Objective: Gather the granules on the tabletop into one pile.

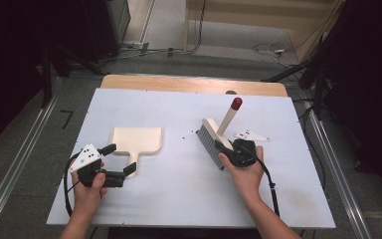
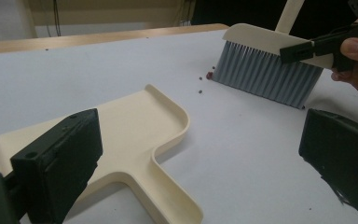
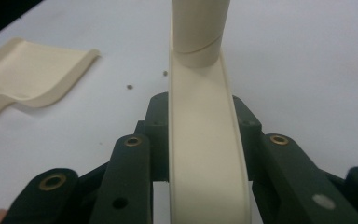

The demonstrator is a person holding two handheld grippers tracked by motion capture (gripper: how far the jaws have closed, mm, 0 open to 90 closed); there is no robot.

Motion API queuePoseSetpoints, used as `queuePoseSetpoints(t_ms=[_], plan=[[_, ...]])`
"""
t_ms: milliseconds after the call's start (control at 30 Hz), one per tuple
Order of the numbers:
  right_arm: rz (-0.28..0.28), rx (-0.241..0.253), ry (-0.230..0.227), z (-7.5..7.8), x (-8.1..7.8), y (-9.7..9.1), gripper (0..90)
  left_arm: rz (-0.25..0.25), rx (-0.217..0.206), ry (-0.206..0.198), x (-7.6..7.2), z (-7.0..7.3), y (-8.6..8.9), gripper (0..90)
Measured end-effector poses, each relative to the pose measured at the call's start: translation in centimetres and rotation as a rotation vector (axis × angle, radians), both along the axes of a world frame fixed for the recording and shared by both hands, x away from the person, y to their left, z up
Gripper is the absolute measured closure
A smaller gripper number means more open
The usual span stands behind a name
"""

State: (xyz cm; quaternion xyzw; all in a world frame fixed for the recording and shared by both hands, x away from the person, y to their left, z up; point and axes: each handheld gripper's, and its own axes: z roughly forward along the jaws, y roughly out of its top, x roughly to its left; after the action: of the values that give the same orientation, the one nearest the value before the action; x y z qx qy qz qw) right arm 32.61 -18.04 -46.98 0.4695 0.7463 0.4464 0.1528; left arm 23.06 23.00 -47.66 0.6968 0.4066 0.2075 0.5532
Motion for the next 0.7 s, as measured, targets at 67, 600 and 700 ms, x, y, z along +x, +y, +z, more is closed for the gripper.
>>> queuePoseSetpoints(t_ms=[67,600,700], plan=[[0.006,0.016,-0.008,0.3,-0.3,0.2,66.0,0.004,0.011,-0.002,0.0,0.1,-0.1,0.0],[0.039,0.039,-0.015,0.5,-0.6,6.9,66.0,0.016,-0.005,-0.004,-0.1,0.1,0.4,0.0],[0.032,0.017,-0.013,-0.2,-0.3,8.2,66.0,0.014,-0.003,-0.003,-0.1,0.0,0.4,0.0]])
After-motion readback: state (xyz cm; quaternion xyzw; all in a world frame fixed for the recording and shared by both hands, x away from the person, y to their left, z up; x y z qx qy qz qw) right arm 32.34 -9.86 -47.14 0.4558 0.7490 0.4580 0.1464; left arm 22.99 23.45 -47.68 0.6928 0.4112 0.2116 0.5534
